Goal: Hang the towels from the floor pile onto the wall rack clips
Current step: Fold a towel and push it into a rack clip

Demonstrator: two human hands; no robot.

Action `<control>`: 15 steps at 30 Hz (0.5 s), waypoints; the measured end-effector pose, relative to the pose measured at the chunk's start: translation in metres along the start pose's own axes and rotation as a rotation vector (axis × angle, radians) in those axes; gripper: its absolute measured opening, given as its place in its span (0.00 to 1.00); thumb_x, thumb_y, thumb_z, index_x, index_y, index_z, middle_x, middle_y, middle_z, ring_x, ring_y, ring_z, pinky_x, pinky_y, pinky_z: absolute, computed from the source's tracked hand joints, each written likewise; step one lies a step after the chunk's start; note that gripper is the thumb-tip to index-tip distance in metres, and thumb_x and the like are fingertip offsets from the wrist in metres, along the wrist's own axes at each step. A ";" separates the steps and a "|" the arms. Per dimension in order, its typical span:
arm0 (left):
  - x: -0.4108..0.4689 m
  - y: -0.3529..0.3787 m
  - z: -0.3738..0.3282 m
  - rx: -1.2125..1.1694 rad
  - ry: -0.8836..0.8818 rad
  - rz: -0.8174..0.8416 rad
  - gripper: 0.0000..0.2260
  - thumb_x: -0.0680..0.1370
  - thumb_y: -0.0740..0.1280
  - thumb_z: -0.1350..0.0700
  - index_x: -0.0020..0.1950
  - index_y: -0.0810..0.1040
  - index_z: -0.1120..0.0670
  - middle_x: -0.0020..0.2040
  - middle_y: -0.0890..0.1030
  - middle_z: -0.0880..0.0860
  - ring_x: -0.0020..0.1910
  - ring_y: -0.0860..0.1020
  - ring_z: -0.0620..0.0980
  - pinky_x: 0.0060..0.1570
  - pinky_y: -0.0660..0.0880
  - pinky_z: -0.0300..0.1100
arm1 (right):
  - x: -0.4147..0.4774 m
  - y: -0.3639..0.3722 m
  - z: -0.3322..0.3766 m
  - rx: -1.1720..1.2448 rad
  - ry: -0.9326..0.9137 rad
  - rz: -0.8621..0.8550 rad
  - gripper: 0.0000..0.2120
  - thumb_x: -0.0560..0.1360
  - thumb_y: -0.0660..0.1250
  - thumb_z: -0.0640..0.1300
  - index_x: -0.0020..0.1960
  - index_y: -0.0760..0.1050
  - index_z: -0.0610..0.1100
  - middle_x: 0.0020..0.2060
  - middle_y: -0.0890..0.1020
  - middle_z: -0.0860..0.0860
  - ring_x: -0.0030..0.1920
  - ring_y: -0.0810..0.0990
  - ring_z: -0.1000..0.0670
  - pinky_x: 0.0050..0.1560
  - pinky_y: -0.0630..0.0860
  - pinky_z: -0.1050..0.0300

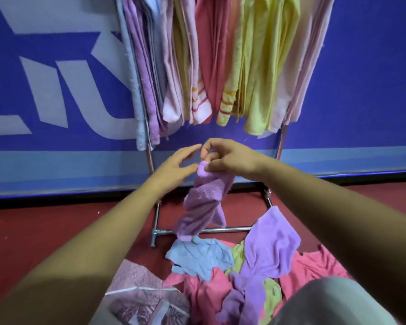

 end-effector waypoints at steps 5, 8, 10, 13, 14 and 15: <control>-0.015 -0.001 -0.046 -0.097 0.035 0.242 0.13 0.79 0.67 0.63 0.62 0.79 0.54 0.57 0.83 0.43 0.58 0.78 0.38 0.62 0.70 0.34 | -0.020 -0.012 0.051 -0.384 -0.050 0.036 0.11 0.73 0.70 0.31 0.50 0.75 0.44 0.41 0.83 0.46 0.40 0.79 0.52 0.46 0.76 0.55; -0.022 0.000 -0.062 0.001 0.061 0.279 0.04 0.79 0.69 0.60 0.49 0.82 0.52 0.42 0.82 0.42 0.44 0.77 0.38 0.51 0.71 0.34 | -0.034 -0.015 0.063 -0.651 -0.125 -0.023 0.10 0.73 0.71 0.35 0.51 0.76 0.45 0.43 0.84 0.49 0.40 0.80 0.55 0.42 0.74 0.64; -0.022 -0.005 -0.071 0.121 0.109 0.209 0.05 0.75 0.71 0.51 0.44 0.82 0.52 0.39 0.80 0.45 0.41 0.75 0.41 0.48 0.71 0.42 | -0.041 -0.013 0.064 -0.859 -0.180 -0.058 0.08 0.74 0.70 0.39 0.53 0.78 0.45 0.42 0.80 0.54 0.39 0.77 0.57 0.39 0.70 0.67; -0.023 -0.010 -0.086 0.229 0.172 0.112 0.10 0.72 0.70 0.46 0.42 0.81 0.52 0.37 0.79 0.48 0.39 0.74 0.43 0.46 0.71 0.45 | -0.050 -0.012 0.055 -0.979 -0.140 -0.092 0.04 0.75 0.69 0.42 0.48 0.78 0.42 0.39 0.78 0.52 0.38 0.74 0.52 0.38 0.69 0.58; -0.025 -0.010 -0.093 0.246 0.194 0.096 0.09 0.73 0.69 0.47 0.41 0.80 0.52 0.37 0.79 0.48 0.39 0.74 0.43 0.45 0.72 0.45 | -0.053 -0.013 0.050 -0.977 -0.098 -0.080 0.05 0.75 0.70 0.43 0.44 0.77 0.41 0.35 0.76 0.52 0.36 0.72 0.51 0.36 0.67 0.58; -0.027 -0.009 -0.100 0.261 0.215 0.090 0.08 0.73 0.69 0.47 0.41 0.80 0.52 0.37 0.79 0.48 0.39 0.75 0.43 0.46 0.72 0.46 | -0.057 -0.014 0.043 -0.965 -0.043 -0.056 0.09 0.75 0.70 0.43 0.40 0.75 0.39 0.33 0.74 0.51 0.33 0.69 0.52 0.35 0.65 0.58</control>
Point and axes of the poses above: each hand's wrist, its own x-axis towards the middle knuckle, its own y-axis out of the palm, z = x × y, the point moved 4 cm from there along x, towards the middle knuckle
